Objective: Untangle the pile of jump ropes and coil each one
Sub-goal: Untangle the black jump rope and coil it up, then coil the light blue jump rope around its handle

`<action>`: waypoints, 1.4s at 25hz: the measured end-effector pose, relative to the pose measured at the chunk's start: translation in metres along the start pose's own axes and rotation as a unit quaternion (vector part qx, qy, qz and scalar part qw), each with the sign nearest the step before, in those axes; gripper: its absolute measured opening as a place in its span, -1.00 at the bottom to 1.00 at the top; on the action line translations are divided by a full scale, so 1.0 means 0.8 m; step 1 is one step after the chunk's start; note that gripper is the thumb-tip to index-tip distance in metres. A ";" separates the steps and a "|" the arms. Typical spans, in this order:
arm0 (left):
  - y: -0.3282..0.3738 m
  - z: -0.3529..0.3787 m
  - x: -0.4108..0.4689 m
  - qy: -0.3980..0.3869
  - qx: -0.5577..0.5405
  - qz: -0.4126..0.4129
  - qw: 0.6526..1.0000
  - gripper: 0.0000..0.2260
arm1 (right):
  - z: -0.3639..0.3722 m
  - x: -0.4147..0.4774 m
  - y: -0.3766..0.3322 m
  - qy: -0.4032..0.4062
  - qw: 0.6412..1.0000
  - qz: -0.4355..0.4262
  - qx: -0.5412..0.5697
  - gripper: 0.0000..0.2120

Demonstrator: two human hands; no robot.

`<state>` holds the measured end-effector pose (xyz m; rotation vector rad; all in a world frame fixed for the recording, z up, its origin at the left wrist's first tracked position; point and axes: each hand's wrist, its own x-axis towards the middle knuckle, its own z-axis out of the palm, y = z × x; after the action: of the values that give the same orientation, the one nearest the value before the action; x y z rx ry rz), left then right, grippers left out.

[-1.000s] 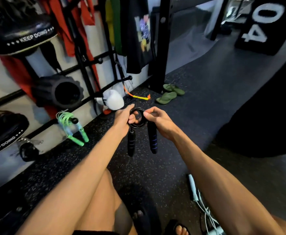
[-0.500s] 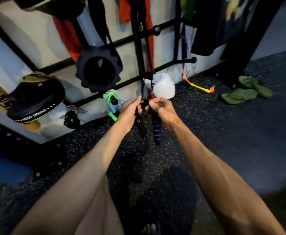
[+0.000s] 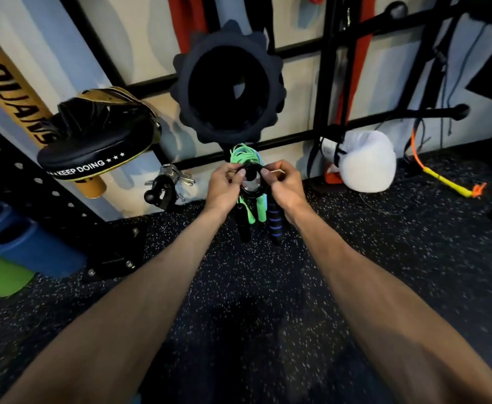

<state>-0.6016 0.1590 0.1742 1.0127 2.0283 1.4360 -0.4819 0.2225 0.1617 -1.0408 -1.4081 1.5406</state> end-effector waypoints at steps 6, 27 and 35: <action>-0.036 0.006 0.051 0.040 0.006 0.005 0.999 -0.81 | 0.025 0.057 0.037 0.035 0.998 -0.006 -0.055 -0.91; -0.101 0.050 -0.017 -0.082 0.225 -0.143 0.960 -0.80 | -0.074 -0.031 0.089 0.008 0.958 0.077 -0.275 -0.87; 0.004 0.177 -0.155 -0.395 0.427 0.002 0.814 -0.86 | -0.229 -0.217 0.071 -0.048 0.889 0.204 -0.406 -0.82</action>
<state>-0.4214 0.1484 0.1207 1.5882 1.9243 -0.0916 -0.2502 0.1208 0.1066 -1.8733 -2.0790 1.2747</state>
